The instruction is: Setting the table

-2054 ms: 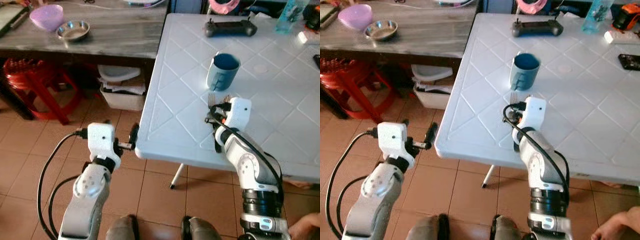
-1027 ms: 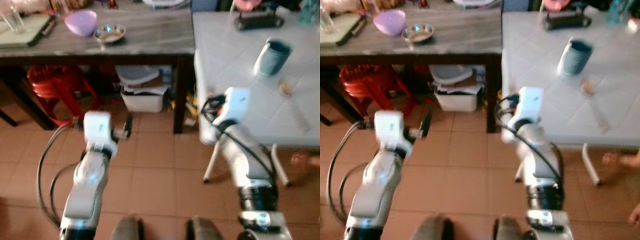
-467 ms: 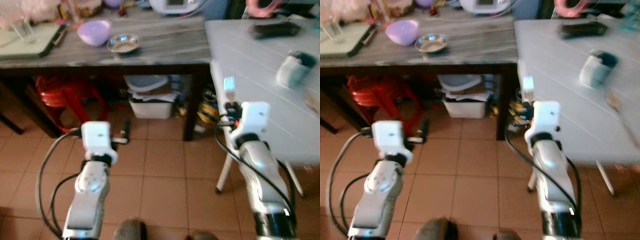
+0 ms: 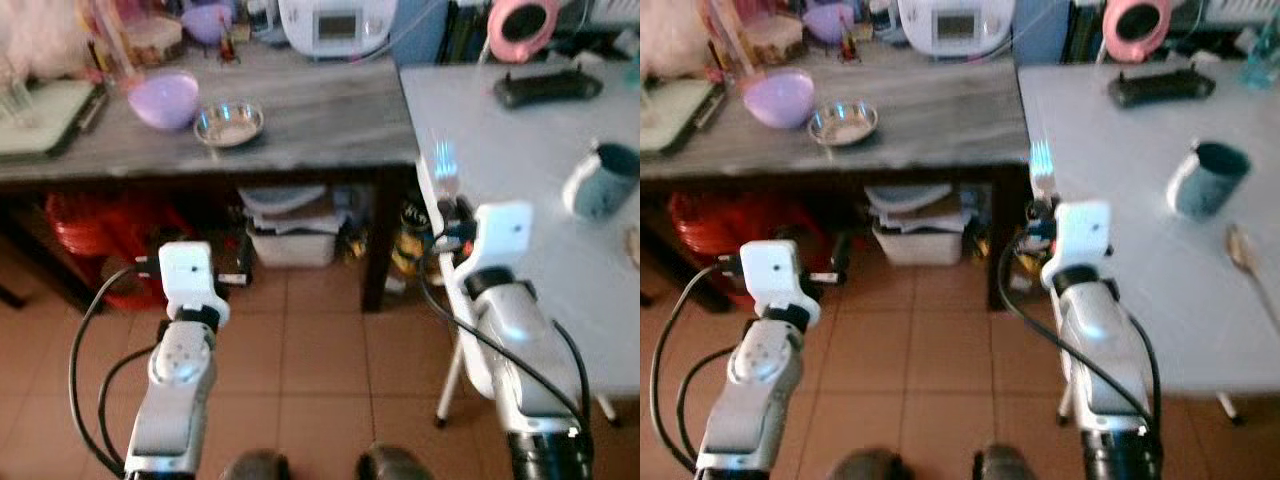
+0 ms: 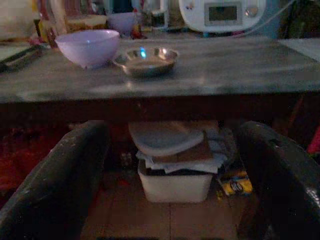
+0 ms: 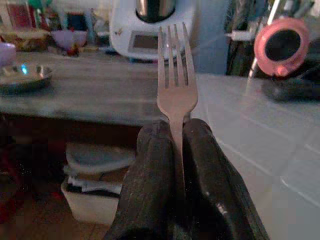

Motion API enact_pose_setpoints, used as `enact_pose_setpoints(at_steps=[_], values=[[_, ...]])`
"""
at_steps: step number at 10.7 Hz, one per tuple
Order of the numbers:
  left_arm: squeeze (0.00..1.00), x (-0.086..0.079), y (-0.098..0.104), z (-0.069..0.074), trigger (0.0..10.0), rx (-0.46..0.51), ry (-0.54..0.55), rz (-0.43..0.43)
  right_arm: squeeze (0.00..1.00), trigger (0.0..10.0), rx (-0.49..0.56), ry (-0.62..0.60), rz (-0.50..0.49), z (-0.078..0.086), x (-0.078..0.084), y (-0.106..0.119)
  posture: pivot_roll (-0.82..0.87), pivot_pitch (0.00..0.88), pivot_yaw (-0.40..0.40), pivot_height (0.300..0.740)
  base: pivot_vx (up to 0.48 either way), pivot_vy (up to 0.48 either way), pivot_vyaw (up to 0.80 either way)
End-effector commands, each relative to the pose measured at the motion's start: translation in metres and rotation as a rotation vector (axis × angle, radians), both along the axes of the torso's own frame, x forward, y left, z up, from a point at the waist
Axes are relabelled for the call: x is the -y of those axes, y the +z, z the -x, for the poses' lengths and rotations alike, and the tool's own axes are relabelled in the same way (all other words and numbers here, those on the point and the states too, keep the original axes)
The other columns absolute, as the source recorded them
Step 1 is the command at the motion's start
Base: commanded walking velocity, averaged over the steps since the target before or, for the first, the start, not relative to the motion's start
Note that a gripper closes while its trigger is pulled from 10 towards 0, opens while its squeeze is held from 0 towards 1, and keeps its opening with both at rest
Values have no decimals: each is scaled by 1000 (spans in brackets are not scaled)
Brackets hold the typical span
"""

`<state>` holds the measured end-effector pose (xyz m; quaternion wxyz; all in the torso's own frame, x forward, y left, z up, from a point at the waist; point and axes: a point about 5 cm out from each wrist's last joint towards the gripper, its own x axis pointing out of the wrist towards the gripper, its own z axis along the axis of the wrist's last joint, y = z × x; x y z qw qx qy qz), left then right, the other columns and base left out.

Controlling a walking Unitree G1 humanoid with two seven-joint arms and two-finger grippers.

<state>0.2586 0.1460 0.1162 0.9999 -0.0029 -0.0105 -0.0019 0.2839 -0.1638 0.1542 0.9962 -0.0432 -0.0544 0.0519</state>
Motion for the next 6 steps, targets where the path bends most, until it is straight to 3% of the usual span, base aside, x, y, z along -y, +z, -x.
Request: enact_pose_setpoints(at_steps=[1, 2, 3, 4, 6], values=[[0, -10, -1, 1, 10000, -3, 28, -24, 0, 0, 17, 27, -13, 1, -8, 3, 2, 65, 60, 740, 307, 371, 0], [0, -8, -1, 1, 10000, -1, 24, -20, 0, 0, 17, 24, -17, 1, -8, 4, 2, 65, 60, 740, 307, 368, 0], [0, -7, -1, 0, 10000, 2, 19, -23, 0, 3961, 17, 23, -17, 0, -8, 4, -2, 63, 61, 740, 304, 371, 0], [0, -6, 0, -1, 10000, 7, 10, -29, 0, 10000, 15, 14, -19, -1, -7, 4, -6, 62, 62, 740, 307, 371, 0], [0, -3, 1, -2, 10000, 22, -8, -43, 0, 10000, 20, 15, -14, -1, -7, 5, -10, 60, 62, 740, 336, 341, 0]])
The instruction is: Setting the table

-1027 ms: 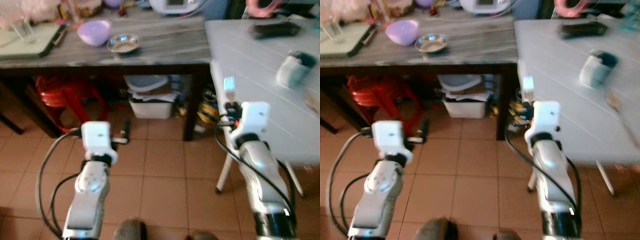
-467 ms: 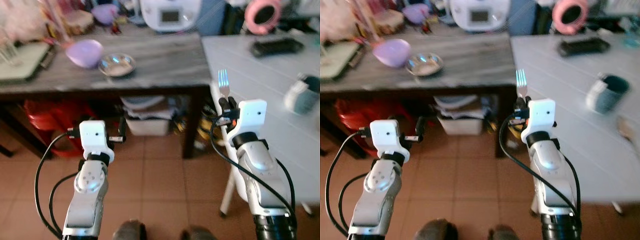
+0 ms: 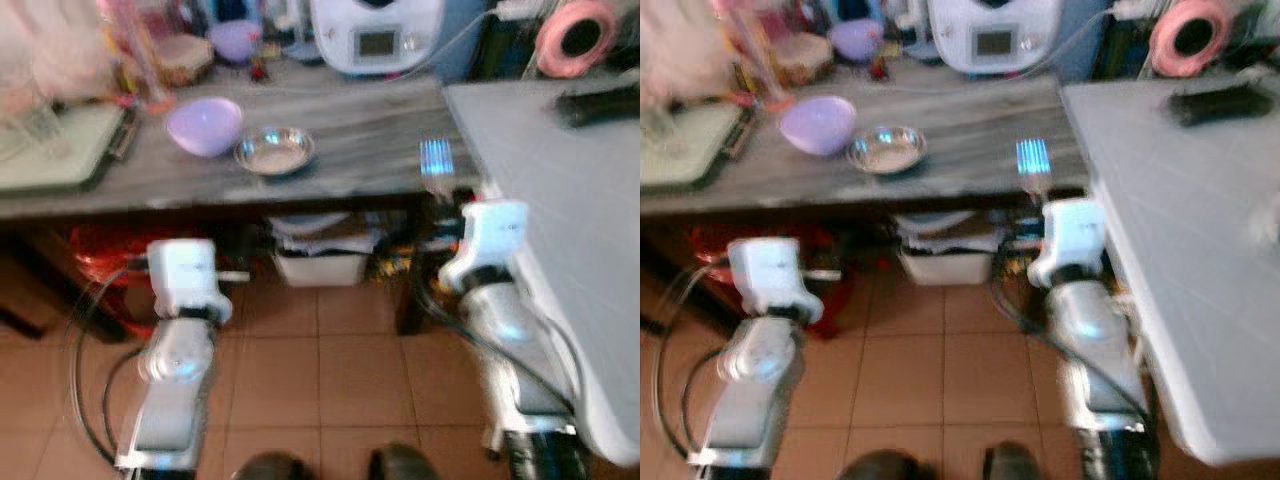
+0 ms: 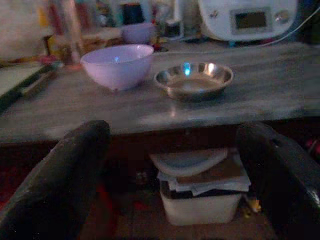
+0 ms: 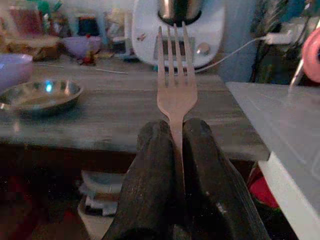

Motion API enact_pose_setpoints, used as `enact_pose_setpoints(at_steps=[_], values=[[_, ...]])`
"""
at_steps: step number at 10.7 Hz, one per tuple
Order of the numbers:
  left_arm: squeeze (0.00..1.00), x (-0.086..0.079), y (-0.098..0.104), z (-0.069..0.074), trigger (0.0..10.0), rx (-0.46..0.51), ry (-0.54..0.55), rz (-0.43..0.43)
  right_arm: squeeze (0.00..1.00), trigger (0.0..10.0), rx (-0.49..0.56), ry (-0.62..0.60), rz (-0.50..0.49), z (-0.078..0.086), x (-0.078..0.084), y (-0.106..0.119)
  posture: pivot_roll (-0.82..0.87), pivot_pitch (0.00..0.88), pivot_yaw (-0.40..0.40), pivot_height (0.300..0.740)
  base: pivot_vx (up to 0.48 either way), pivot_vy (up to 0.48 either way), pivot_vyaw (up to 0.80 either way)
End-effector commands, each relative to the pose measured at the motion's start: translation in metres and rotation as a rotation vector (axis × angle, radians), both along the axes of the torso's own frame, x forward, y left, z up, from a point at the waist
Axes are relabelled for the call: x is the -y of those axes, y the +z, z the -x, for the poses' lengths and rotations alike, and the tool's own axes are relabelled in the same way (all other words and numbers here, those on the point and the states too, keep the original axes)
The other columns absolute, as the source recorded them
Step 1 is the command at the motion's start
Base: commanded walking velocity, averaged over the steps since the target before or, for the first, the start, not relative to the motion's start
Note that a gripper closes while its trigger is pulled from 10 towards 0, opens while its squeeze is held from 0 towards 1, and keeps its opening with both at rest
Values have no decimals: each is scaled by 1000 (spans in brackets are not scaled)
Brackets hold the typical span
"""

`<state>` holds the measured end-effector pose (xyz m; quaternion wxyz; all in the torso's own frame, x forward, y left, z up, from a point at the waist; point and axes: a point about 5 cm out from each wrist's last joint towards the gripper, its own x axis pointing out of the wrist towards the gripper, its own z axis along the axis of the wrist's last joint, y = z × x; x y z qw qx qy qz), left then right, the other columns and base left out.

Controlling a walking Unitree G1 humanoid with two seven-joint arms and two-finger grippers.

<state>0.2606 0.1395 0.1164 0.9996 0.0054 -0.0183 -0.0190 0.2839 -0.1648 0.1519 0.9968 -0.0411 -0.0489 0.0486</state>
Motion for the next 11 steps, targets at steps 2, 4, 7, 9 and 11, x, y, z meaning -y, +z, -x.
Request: enact_pose_setpoints(at_steps=[2, 4, 7, 9, 11], values=[[0, -2, 1, 1, 10000, 14, 1, -28, 0, 10000, 31, 30, -11, -1, -12, 7, -11, 54, 62, 740, 461, 0, 0], [0, 3, 2, 2, 10000, 20, -29, -33, 0, 10000, 42, 16, -15, -6, -14, 10, -6, 60, 61, 740, 480, 0, 0], [0, 4, 3, 4, 10000, 25, -44, -17, 0, 10000, 19, -69, -19, -11, -6, 7, 3, 68, 65, 740, 471, 0, 0], [0, 0, 3, 4, 10000, 21, -36, -14, 0, 10000, -32, -97, -76, -15, -4, 0, 10, 73, 63, 740, 469, 0, 0], [0, -10, 6, 3, 10000, 34, 26, -21, 0, 10000, -94, -108, -147, -19, -4, -9, 22, 76, 65, 740, 0, 0, 0]])
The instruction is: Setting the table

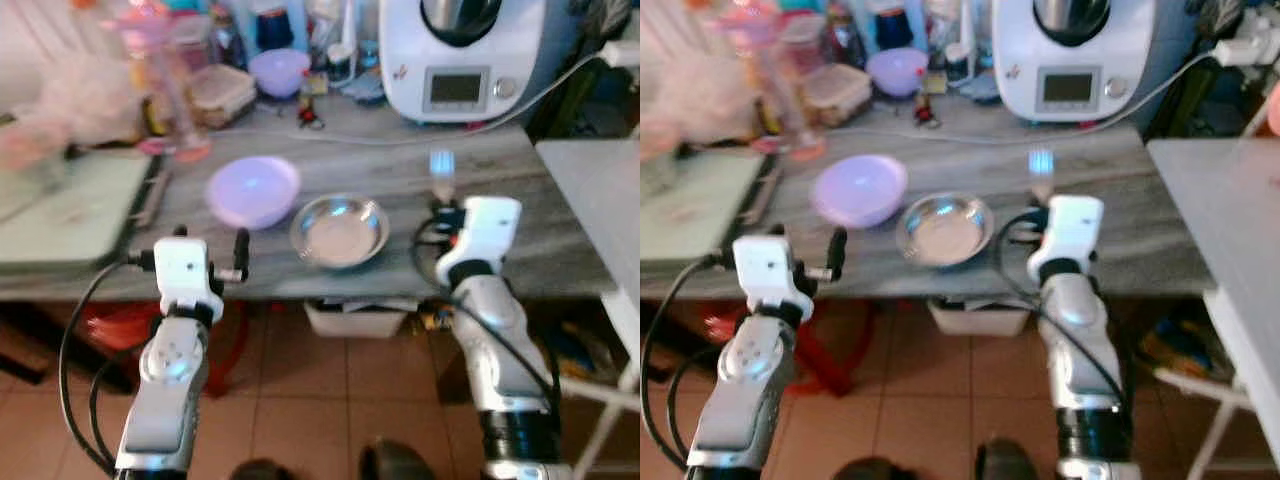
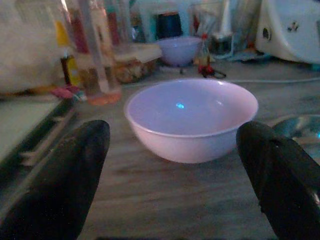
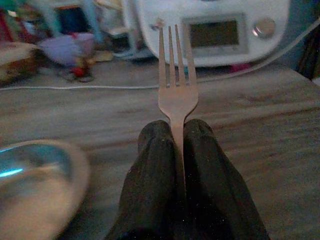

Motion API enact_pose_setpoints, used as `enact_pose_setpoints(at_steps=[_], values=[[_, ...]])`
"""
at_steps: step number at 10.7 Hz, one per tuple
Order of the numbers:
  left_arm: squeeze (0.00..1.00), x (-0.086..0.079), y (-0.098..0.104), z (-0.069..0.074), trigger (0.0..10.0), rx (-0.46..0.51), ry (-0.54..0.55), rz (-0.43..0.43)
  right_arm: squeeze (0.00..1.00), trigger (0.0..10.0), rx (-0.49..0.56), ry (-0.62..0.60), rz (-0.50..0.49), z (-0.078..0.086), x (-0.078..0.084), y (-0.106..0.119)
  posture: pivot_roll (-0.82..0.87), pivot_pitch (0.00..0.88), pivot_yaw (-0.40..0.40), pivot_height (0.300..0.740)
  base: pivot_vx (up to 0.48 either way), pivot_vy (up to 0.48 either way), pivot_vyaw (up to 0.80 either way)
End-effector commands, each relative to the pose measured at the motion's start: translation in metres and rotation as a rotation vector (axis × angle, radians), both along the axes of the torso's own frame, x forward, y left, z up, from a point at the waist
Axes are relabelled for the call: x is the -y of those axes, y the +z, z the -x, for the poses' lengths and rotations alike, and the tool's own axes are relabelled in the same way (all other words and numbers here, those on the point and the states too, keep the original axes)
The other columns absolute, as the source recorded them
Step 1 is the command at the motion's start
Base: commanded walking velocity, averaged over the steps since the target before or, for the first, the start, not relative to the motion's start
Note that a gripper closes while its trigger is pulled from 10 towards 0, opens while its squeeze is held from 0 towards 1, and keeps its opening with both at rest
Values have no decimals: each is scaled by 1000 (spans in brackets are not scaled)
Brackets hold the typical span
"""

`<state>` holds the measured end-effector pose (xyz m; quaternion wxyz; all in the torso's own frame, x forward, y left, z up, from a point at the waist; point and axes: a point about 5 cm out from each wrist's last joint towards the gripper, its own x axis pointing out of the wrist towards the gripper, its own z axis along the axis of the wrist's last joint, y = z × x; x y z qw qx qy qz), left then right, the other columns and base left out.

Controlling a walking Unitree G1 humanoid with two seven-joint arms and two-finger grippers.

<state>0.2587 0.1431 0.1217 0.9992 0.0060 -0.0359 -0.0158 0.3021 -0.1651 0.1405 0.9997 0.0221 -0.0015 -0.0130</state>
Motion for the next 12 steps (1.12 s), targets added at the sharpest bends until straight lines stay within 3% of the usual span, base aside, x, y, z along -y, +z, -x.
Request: enact_pose_setpoints(at_steps=[1, 3, 6, 9, 12], values=[[0, -10, 2, 1, 10000, 4, 30, -30, 0, 10000, 7, 9, -17, -2, -5, 3, 26, 80, 65, 740, 0, 0, 0], [0, -17, 6, 1, 10000, 14, 54, -42, 0, 10000, -53, -31, -85, -5, -1, -6, 31, 120, 63, 740, 0, 0, 0], [0, -20, 1, 13, 10000, -22, 72, -48, 0, 10000, -130, -38, -168, -17, 0, -13, 38, 155, 61, 740, 0, 0, 0], [0, -21, 1, 16, 10000, -36, 71, -48, 0, 10000, -180, -34, -163, -24, 4, -17, 52, 163, 63, 740, 0, 0, 0], [0, -23, 0, 19, 10000, -53, 53, -53, 0, 10000, -233, -28, -222, -28, 1, -24, 68, 164, 67, 740, 0, 0, 0]])
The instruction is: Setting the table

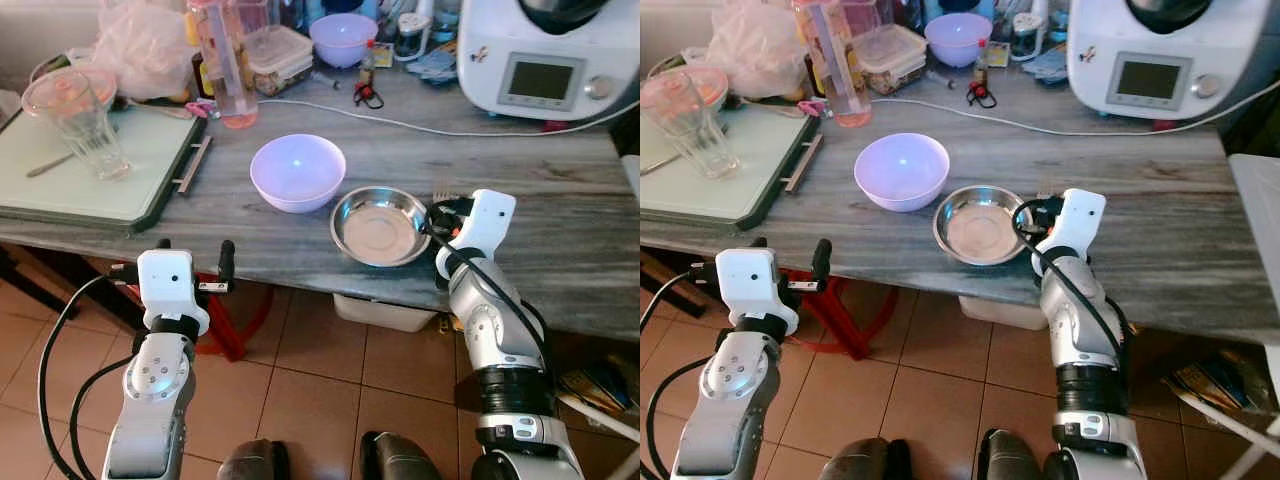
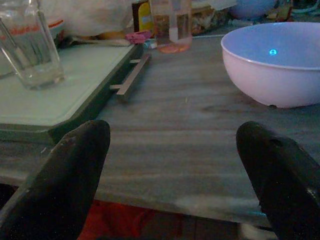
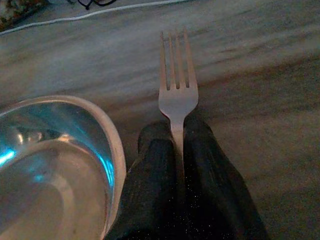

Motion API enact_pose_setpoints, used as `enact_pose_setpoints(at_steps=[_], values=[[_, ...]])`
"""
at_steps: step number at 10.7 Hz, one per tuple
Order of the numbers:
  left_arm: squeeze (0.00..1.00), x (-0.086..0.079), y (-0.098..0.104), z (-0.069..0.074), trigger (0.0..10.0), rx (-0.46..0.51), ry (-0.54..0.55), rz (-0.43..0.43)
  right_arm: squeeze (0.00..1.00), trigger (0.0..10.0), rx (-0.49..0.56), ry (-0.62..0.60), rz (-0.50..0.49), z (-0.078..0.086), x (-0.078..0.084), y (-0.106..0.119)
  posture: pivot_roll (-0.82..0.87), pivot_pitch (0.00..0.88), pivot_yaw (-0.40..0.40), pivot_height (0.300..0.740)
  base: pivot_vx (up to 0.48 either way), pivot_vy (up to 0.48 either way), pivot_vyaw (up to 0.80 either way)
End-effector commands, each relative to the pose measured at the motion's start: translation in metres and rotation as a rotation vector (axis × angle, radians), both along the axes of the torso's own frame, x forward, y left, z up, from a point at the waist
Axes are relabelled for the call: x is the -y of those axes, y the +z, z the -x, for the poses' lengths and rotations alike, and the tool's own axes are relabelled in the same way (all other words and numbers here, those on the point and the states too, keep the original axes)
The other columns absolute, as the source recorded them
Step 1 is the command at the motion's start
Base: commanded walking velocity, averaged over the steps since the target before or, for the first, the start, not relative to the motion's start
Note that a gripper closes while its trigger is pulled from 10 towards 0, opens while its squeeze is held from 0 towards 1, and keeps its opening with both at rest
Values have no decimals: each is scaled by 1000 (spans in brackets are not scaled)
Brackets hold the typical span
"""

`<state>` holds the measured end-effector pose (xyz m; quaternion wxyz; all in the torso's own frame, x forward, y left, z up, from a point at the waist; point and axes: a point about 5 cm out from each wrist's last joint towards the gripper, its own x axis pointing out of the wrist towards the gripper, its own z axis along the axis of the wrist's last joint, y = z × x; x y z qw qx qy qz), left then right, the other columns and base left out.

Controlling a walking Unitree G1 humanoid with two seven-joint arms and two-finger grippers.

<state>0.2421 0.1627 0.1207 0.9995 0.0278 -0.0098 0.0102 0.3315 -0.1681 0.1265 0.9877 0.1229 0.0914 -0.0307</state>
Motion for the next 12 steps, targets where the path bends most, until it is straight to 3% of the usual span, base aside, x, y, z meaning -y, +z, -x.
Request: enact_pose_setpoints(at_steps=[1, 4, 5, 6, 9, 12], values=[[0, -3, 0, 4, 10000, -13, -3, -13, 0, 10000, -64, 8, -24, 1, -3, -12, 71, 164, 67, 740, 0, 0, 0], [0, -2, -1, 6, 10000, -26, -14, -13, 0, 10000, -148, -24, -14, 11, 4, -24, 75, 169, 68, 740, 0, 0, 0], [0, -2, 0, 6, 10000, -29, -17, -14, 533, 10000, -165, -27, -4, 16, 7, -28, 73, 171, 68, 740, 0, 0, 0], [0, -2, 0, 5, 10000, -31, -20, -14, 1000, 10000, -178, -26, 5, 20, 8, -31, 71, 172, 69, 740, 0, 0, 0], [0, 1, -1, 6, 10000, -35, -28, -5, 1000, 10000, -168, -51, 42, 24, 17, -26, 68, 167, 63, 740, 0, 0, 0], [0, 1, 4, 6, 10000, -13, -31, 7, 1000, 10000, -68, -99, 95, 28, 26, -4, 67, 165, 61, 740, 0, 0, 0]])
